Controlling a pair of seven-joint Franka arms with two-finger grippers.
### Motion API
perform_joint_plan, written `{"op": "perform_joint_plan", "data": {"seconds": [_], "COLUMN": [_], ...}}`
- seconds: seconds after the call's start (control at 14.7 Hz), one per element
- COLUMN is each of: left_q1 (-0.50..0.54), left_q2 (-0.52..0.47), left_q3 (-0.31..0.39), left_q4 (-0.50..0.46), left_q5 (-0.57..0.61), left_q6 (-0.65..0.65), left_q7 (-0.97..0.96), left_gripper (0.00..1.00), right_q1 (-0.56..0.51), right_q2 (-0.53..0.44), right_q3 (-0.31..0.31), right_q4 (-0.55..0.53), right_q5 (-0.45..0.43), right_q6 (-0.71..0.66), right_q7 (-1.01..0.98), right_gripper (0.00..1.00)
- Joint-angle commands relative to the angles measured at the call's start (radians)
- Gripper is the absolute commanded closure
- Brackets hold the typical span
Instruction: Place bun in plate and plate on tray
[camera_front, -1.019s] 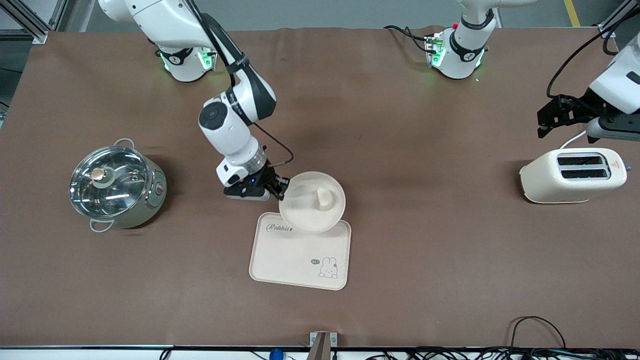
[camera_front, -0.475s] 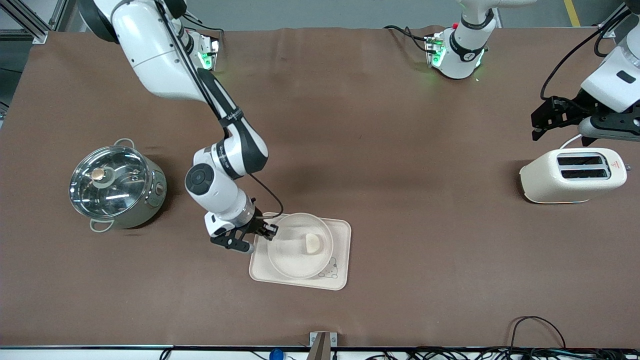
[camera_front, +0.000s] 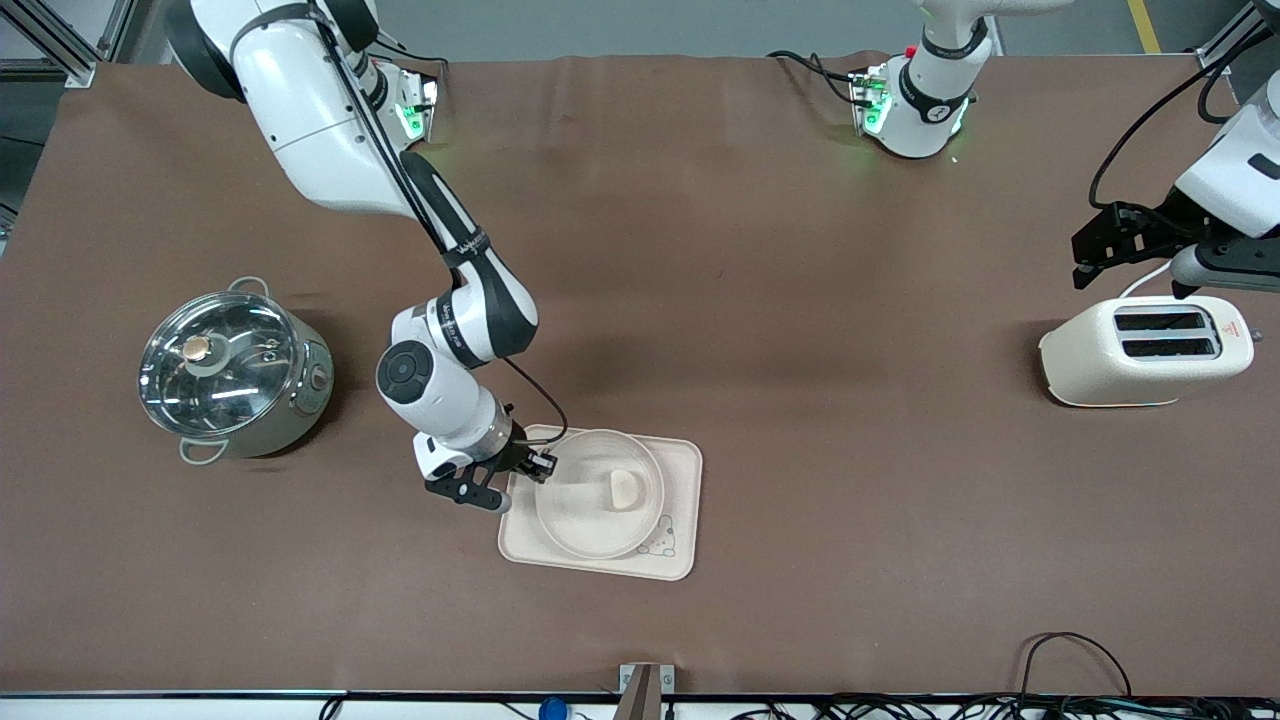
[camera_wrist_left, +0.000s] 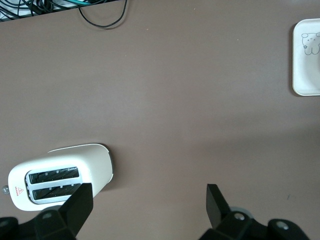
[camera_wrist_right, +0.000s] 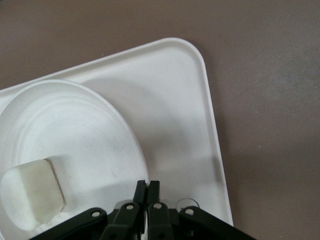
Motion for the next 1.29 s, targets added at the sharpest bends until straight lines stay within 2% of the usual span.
{"op": "perform_joint_plan", "data": {"seconds": [0.0,0.14,0.2,0.34,0.41,0.54,0.61,0.88,1.02,1.22], "left_q1": [0.0,0.001,0.001,0.0,0.001,0.003,0.004,0.003,0.003,0.003], "left_q2": [0.006,0.006,0.005,0.003,0.002,0.002,0.003,0.003,0.003,0.003], "left_q3": [0.001,0.001,0.001,0.0,-0.002,-0.002,0.0,0.0,0.0,0.0], "left_q4": [0.026,0.024,0.023,0.021,0.023,0.023,0.024,0.024,0.024,0.024], "left_q5": [-0.019,-0.019,-0.021,-0.021,-0.022,-0.041,-0.052,-0.053,-0.053,-0.052], "left_q6": [-0.02,-0.022,-0.022,-0.037,-0.04,-0.042,-0.042,-0.069,-0.069,-0.069], "left_q7": [-0.003,-0.003,-0.009,-0.057,-0.08,-0.112,-0.111,-0.1,-0.1,-0.1], "left_gripper": [0.0,0.0,0.0,0.0,0.0,0.0,0.0,0.0,0.0,0.0], "right_q1": [-0.004,-0.007,-0.008,-0.011,-0.011,-0.008,-0.011,-0.045,-0.095,-0.18], "right_q2": [0.001,0.006,0.009,0.012,0.014,0.012,0.011,-0.047,-0.121,-0.259], "right_q3": [0.007,0.007,0.007,0.007,0.007,0.007,0.007,0.006,0.004,-0.002], "right_q4": [-0.005,-0.008,-0.008,-0.008,-0.008,-0.008,-0.008,0.0,0.014,0.015], "right_q5": [0.019,0.019,0.02,0.022,0.022,0.036,0.04,0.04,0.031,0.027], "right_q6": [0.002,0.005,0.005,0.005,0.01,0.014,0.014,-0.021,-0.15,-0.365], "right_q7": [-0.015,-0.015,-0.014,-0.014,-0.014,-0.011,-0.011,-0.02,-0.05,-0.271], "right_gripper": [1.0,0.97,0.85,0.34,0.2,0.05,0.0,0.0,0.0,0.0]}}
